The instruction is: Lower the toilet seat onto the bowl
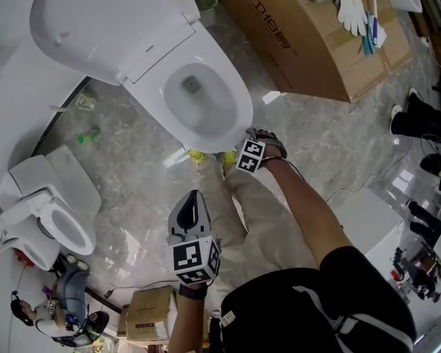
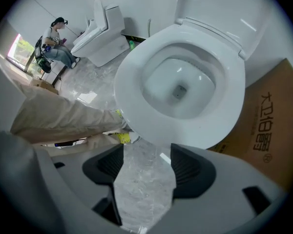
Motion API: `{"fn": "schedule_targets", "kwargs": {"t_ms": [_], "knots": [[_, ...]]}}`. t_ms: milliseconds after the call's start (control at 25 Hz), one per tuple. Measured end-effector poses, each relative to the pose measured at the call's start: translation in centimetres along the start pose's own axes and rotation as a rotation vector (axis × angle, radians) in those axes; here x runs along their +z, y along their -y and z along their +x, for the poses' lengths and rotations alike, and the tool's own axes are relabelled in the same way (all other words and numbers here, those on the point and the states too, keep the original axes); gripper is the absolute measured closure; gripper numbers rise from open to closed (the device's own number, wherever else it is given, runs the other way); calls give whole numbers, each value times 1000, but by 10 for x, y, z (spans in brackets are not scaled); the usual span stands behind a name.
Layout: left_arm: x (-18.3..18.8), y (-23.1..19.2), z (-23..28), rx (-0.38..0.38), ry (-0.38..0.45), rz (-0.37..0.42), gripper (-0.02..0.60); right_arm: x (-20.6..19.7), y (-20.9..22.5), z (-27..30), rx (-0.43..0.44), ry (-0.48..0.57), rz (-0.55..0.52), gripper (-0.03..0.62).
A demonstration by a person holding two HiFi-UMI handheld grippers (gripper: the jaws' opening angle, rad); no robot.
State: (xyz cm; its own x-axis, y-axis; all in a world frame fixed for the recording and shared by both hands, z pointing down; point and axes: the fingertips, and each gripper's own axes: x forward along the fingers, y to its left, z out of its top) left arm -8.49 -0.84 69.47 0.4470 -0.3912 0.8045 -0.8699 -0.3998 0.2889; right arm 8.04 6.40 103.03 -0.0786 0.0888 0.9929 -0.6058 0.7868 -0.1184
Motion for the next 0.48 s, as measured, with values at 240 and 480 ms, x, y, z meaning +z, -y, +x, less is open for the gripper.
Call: {"fn": "schedule_targets", "kwargs": {"t_ms": [240, 480], "knots": [[-5, 1, -1, -4, -1, -3, 569, -1, -3, 7, 43, -39, 6, 290], [-8, -2, -1, -3, -9, -9, 569, 0, 8, 11, 5, -67, 18, 368]]}}
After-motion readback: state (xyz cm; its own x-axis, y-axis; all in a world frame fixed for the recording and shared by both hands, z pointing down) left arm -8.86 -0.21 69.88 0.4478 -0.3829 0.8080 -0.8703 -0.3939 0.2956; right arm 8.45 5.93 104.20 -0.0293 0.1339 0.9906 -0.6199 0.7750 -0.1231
